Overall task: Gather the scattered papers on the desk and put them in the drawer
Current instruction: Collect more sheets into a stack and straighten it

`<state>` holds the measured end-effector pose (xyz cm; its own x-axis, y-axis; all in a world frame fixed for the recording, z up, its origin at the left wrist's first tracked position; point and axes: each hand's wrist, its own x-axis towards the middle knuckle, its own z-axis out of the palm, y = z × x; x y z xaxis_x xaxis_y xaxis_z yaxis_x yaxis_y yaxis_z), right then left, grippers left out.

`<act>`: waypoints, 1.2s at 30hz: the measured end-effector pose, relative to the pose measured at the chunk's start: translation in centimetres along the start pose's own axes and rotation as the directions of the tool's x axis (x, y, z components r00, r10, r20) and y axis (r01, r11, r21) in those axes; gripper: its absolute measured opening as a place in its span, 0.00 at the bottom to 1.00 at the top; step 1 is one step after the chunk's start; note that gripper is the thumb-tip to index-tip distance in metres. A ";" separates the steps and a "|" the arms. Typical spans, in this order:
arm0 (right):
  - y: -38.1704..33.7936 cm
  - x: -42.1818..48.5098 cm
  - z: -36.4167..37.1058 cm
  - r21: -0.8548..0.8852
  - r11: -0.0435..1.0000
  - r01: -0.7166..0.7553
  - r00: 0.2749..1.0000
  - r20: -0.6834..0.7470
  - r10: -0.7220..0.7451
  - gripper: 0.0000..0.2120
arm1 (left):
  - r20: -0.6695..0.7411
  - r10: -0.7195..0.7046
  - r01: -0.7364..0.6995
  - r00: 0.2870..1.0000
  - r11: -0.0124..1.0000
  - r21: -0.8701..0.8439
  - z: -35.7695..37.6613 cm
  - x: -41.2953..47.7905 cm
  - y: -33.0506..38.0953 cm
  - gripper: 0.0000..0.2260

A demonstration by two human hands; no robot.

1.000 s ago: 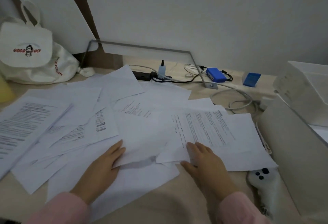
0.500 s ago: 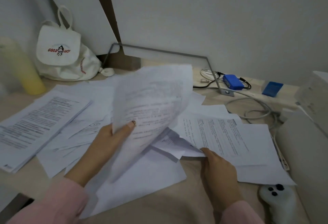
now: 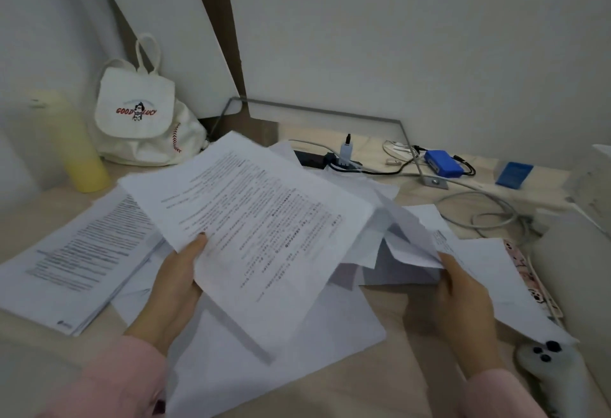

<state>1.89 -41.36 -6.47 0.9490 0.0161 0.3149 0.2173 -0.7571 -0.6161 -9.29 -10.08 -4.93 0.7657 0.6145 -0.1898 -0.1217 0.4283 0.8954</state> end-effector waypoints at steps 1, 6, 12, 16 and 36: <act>-0.5 0.0 -0.1 0.021 1.000 0.002 0.999 -0.036 -0.002 0.16 | -0.036 -0.011 0.011 0.999 1.000 -0.014 -0.5 0.1 -0.4 0.17; -3.2 0.1 -0.9 0.128 0.990 0.065 0.972 -0.234 -0.033 0.13 | -0.070 -0.077 0.069 0.995 0.991 -0.117 -1.7 0.0 -2.0 0.12; -7.0 -1.0 -0.9 0.280 0.953 0.116 0.940 -0.341 -0.014 0.09 | 0.041 -0.174 0.175 0.984 0.985 -0.010 -3.7 -0.3 -4.0 0.17; -8.8 -2.1 -0.1 0.243 0.935 0.260 0.889 -0.438 -0.133 0.10 | 0.085 -0.158 0.150 0.984 0.984 0.091 -5.5 -0.7 -3.8 0.23; -5.1 -5.8 9.7 0.224 0.960 0.171 0.970 0.134 -0.204 0.23 | 0.212 -0.525 0.356 0.824 0.772 0.527 -12.8 -2.9 -0.6 0.28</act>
<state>-2.56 -31.27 -12.15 0.9066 0.2574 0.3345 0.4219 -0.5778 -0.6987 -19.57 -3.64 -10.09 0.8292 0.1410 -0.5409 0.5112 0.2000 0.8358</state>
